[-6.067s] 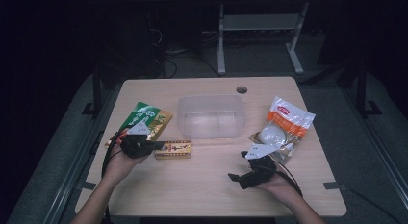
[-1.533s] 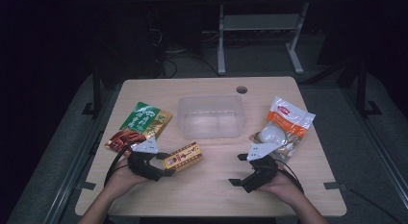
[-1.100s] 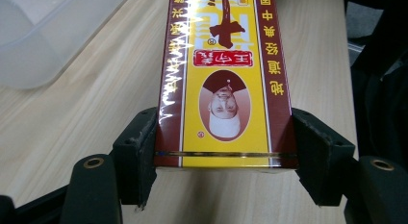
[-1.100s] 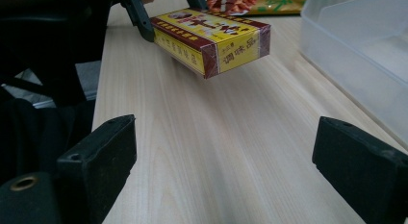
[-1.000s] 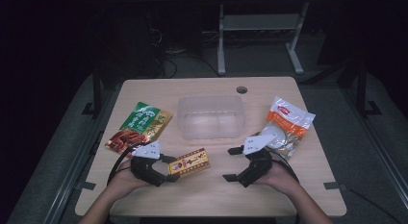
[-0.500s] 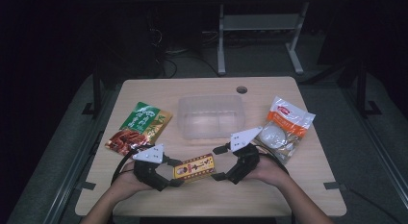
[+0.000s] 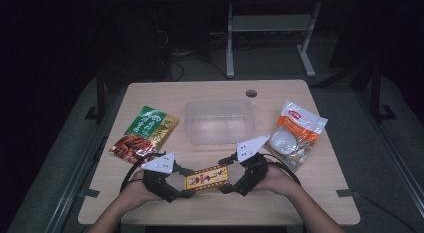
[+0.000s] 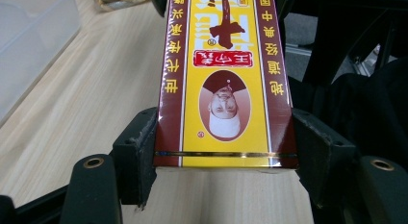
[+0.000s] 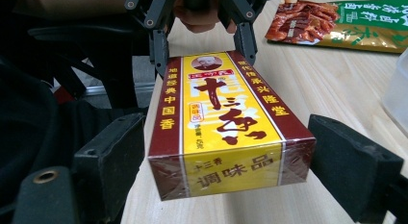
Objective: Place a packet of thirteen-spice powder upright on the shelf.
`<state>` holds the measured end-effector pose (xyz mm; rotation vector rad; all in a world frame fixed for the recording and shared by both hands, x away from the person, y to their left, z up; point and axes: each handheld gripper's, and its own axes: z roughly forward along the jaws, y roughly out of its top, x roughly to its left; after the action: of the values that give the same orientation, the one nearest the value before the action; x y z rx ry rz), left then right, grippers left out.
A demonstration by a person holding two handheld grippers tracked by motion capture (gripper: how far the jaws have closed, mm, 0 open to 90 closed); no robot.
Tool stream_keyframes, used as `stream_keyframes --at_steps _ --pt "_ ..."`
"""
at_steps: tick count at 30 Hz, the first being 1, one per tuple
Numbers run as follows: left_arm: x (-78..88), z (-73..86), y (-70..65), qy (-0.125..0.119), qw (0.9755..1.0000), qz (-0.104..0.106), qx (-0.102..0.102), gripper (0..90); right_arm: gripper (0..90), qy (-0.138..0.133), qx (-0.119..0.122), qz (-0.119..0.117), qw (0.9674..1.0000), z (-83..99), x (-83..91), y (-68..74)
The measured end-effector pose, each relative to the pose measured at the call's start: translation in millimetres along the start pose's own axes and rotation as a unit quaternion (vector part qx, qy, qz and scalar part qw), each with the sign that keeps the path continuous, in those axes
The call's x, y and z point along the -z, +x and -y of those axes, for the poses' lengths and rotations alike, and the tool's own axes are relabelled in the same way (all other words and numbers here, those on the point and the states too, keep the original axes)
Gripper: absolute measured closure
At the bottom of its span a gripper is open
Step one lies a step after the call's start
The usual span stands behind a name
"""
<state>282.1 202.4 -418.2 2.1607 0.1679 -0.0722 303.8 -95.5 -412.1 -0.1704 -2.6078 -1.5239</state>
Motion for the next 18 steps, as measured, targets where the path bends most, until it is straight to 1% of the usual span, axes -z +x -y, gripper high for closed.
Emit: stream_keyframes --at_steps 3,8,9,13,14,15,16,17,18 --pt "-0.9 -0.3 -0.2 -0.001 1.0000 0.002 -0.002 32.1 15.5 0.000 -0.001 -0.003 1.0000 0.4 -0.7 -0.1" --pt "-2.1 -0.4 -0.7 -0.002 1.0000 0.003 -0.002 32.1 21.3 -0.001 0.000 -0.013 0.9999 0.5 -0.8 1.2" --pt "-2.3 -0.5 -0.5 -0.003 1.0000 0.005 -0.004 32.1 21.3 -0.001 0.000 -0.013 0.9999 0.5 -0.8 1.2" --pt "-2.2 -0.7 -0.2 -0.005 0.9999 0.008 -0.005 32.1 27.9 -0.001 0.011 -0.006 0.9999 1.0 0.0 2.7" --pt "-2.0 -0.7 -0.1 -0.007 0.9999 0.009 -0.005 32.1 28.1 -0.002 0.016 -0.005 0.9999 1.0 0.6 2.9" --pt "-1.9 -0.6 0.2 -0.008 0.9999 0.010 -0.005 32.1 28.4 -0.004 0.015 -0.005 0.9999 0.7 1.1 3.6" --pt "-1.8 -0.4 0.6 -0.009 0.9999 0.012 -0.004 32.1 28.8 -0.007 0.018 -0.004 0.9998 1.0 1.4 3.8" --pt "-1.7 -0.2 1.3 -0.009 0.9998 0.015 -0.004 32.0 29.1 -0.015 0.020 -0.002 0.9997 1.7 1.7 4.9" --pt "-1.7 -0.2 1.3 -0.009 0.9998 0.015 -0.004 32.0 29.1 -0.015 0.020 -0.002 0.9997 1.7 1.7 4.9"
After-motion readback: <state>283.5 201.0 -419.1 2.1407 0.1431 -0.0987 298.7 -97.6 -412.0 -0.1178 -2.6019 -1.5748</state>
